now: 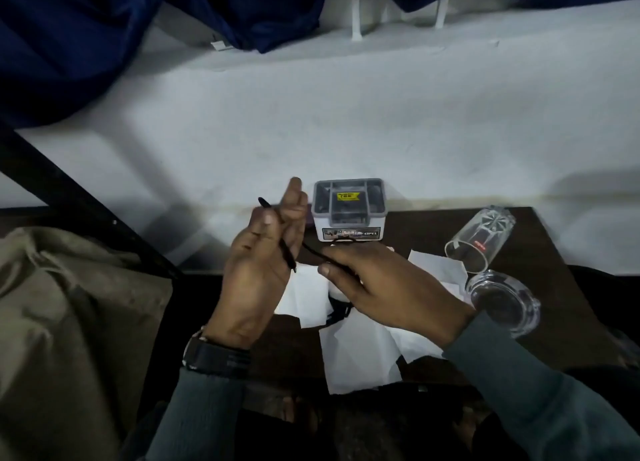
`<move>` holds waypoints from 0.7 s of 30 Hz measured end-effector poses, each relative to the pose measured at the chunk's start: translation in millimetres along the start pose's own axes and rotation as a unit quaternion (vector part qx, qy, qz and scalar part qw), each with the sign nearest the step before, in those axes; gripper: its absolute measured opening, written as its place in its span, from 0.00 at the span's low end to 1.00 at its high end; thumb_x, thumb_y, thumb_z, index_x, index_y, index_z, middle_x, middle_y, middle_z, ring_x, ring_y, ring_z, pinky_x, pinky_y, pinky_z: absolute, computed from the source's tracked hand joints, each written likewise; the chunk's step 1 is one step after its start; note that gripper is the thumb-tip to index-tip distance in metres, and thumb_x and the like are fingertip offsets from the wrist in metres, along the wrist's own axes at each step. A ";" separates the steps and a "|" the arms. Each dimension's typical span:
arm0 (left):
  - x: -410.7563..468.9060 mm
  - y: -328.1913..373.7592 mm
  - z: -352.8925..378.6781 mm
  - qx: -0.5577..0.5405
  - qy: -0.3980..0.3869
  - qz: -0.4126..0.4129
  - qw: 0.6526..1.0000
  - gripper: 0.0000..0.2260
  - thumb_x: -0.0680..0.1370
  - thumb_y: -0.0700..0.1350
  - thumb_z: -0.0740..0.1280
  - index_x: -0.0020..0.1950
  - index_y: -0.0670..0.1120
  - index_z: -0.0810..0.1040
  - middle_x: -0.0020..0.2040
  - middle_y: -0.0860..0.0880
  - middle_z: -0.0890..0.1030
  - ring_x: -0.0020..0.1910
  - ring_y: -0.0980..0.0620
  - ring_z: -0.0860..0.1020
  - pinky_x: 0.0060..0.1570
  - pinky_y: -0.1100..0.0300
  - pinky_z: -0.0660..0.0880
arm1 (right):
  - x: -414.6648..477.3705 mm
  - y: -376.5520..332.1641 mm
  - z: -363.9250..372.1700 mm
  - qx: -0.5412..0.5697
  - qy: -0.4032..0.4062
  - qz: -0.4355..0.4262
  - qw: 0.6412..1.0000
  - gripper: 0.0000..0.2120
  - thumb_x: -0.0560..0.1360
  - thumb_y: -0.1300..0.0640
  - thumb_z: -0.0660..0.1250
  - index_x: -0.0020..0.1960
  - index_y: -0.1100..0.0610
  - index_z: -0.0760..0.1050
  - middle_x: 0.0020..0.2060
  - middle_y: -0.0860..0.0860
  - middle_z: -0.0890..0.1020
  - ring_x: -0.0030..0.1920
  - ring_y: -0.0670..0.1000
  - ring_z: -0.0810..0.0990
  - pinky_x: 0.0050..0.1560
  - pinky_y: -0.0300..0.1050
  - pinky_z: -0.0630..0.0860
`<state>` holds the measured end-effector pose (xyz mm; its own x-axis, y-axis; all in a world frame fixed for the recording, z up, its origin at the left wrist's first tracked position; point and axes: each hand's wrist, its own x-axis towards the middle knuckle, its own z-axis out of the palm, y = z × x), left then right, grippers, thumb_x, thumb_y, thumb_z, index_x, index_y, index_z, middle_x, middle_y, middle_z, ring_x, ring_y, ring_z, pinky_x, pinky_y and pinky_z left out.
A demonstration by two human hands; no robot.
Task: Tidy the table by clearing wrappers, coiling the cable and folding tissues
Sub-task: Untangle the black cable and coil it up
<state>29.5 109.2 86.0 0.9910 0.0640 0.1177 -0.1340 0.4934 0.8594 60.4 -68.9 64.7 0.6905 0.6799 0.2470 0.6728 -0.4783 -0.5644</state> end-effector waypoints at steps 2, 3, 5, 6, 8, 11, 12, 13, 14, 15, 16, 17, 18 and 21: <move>-4.2 -9.0 1.5 0.175 -0.008 0.032 0.984 0.15 0.86 0.46 0.56 0.58 0.38 0.78 0.67 0.47 0.82 0.70 0.47 0.77 0.73 0.48 0.71 | -0.5 0.8 -2.1 0.022 0.011 0.014 1.000 0.14 0.84 0.46 0.61 0.48 0.55 0.76 0.37 0.48 0.81 0.39 0.49 0.78 0.43 0.54 0.75; -7.8 -11.2 2.0 0.270 -0.024 0.050 0.961 0.14 0.87 0.45 0.56 0.59 0.39 0.78 0.64 0.51 0.84 0.67 0.50 0.80 0.70 0.50 0.73 | -1.7 1.0 -4.4 0.065 0.008 0.029 0.997 0.15 0.83 0.46 0.64 0.46 0.55 0.77 0.36 0.47 0.82 0.39 0.48 0.80 0.43 0.53 0.77; -11.0 -14.5 -1.1 0.438 -0.054 0.099 0.892 0.12 0.87 0.44 0.55 0.59 0.44 0.78 0.58 0.63 0.83 0.59 0.61 0.82 0.62 0.63 0.75 | -4.4 0.5 -11.1 0.194 -0.019 0.074 0.978 0.13 0.79 0.46 0.70 0.44 0.55 0.79 0.37 0.47 0.86 0.43 0.49 0.86 0.48 0.54 0.81; -10.4 -15.5 -3.9 0.500 -0.061 0.127 0.854 0.11 0.87 0.45 0.55 0.58 0.46 0.77 0.56 0.62 0.82 0.56 0.62 0.81 0.58 0.65 0.75 | -5.6 0.0 -14.4 0.247 -0.028 0.091 0.964 0.12 0.78 0.47 0.73 0.44 0.56 0.79 0.38 0.47 0.87 0.46 0.51 0.87 0.50 0.54 0.82; -6.7 -17.8 -9.5 0.564 -0.065 0.145 0.811 0.14 0.87 0.47 0.54 0.57 0.41 0.77 0.53 0.52 0.78 0.53 0.53 0.79 0.54 0.54 0.76 | -6.6 1.1 -20.5 0.300 -0.020 0.097 0.949 0.08 0.75 0.53 0.77 0.45 0.55 0.80 0.38 0.47 0.86 0.43 0.49 0.85 0.51 0.50 0.82; -2.9 -18.8 -14.9 0.572 -0.057 0.150 0.804 0.17 0.87 0.47 0.54 0.55 0.37 0.78 0.49 0.44 0.79 0.52 0.44 0.77 0.52 0.45 0.73 | -3.1 8.5 -29.0 0.334 0.035 0.097 0.937 0.06 0.76 0.62 0.75 0.50 0.54 0.84 0.40 0.45 0.84 0.42 0.44 0.79 0.48 0.40 0.77; -3.3 -18.6 -14.2 0.569 -0.058 0.158 0.805 0.17 0.87 0.47 0.54 0.54 0.39 0.78 0.48 0.45 0.79 0.51 0.45 0.77 0.52 0.47 0.73 | -0.6 11.3 -31.5 0.333 0.062 0.098 0.936 0.06 0.76 0.63 0.74 0.52 0.54 0.85 0.40 0.45 0.85 0.42 0.43 0.80 0.48 0.39 0.77; -4.1 -18.3 -12.5 0.572 -0.056 0.166 0.801 0.16 0.87 0.48 0.54 0.51 0.40 0.77 0.46 0.47 0.78 0.48 0.48 0.76 0.49 0.50 0.72 | 1.5 13.3 -33.4 0.322 0.090 0.095 0.938 0.07 0.77 0.63 0.73 0.53 0.54 0.85 0.40 0.46 0.85 0.43 0.44 0.81 0.48 0.40 0.77; -3.7 -19.3 -11.4 0.583 -0.049 0.173 0.793 0.16 0.87 0.49 0.54 0.47 0.42 0.74 0.42 0.49 0.76 0.44 0.50 0.74 0.45 0.53 0.70 | 3.8 14.8 -34.1 0.293 0.118 0.086 0.945 0.07 0.78 0.62 0.73 0.54 0.54 0.86 0.42 0.47 0.86 0.44 0.46 0.82 0.48 0.41 0.78; -2.3 -20.5 -10.1 0.593 -0.038 0.175 0.785 0.16 0.86 0.50 0.55 0.44 0.43 0.71 0.39 0.50 0.73 0.40 0.52 0.72 0.42 0.56 0.68 | 6.5 15.8 -33.3 0.249 0.144 0.069 0.955 0.07 0.78 0.61 0.73 0.55 0.53 0.86 0.43 0.49 0.85 0.45 0.48 0.83 0.49 0.43 0.78; 0.4 -23.3 -10.3 0.596 -0.026 0.171 0.784 0.16 0.86 0.51 0.55 0.42 0.44 0.69 0.37 0.50 0.71 0.38 0.53 0.70 0.40 0.57 0.66 | 8.4 17.0 -31.8 0.205 0.165 0.050 0.964 0.08 0.78 0.60 0.73 0.55 0.53 0.86 0.44 0.50 0.84 0.47 0.50 0.83 0.50 0.44 0.79; 2.2 -25.8 -11.4 0.591 -0.015 0.167 0.789 0.16 0.85 0.51 0.56 0.42 0.44 0.69 0.36 0.51 0.71 0.36 0.53 0.70 0.39 0.56 0.66 | 9.6 18.2 -29.6 0.177 0.180 0.037 0.967 0.08 0.78 0.59 0.74 0.56 0.52 0.86 0.45 0.50 0.83 0.48 0.50 0.82 0.51 0.46 0.79; 3.5 -26.8 -13.3 0.581 -0.003 0.168 0.796 0.16 0.85 0.51 0.56 0.43 0.43 0.71 0.36 0.51 0.72 0.35 0.53 0.71 0.38 0.54 0.68 | 10.3 18.0 -27.0 0.165 0.191 0.030 0.967 0.08 0.77 0.58 0.74 0.56 0.52 0.86 0.46 0.49 0.82 0.50 0.50 0.82 0.53 0.48 0.79; 3.6 -24.9 -16.8 0.577 0.014 0.190 0.794 0.13 0.86 0.48 0.58 0.51 0.42 0.78 0.39 0.51 0.78 0.37 0.53 0.76 0.39 0.50 0.73 | 11.1 18.4 -17.6 0.162 0.204 0.036 0.965 0.09 0.76 0.54 0.76 0.56 0.53 0.85 0.49 0.47 0.82 0.53 0.48 0.82 0.56 0.50 0.79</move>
<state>36.4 111.8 56.6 0.8763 0.0448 0.4796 -0.3204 -0.6892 0.6498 85.0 -79.9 70.9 0.8241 0.3435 0.4505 0.5466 -0.2732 -0.7916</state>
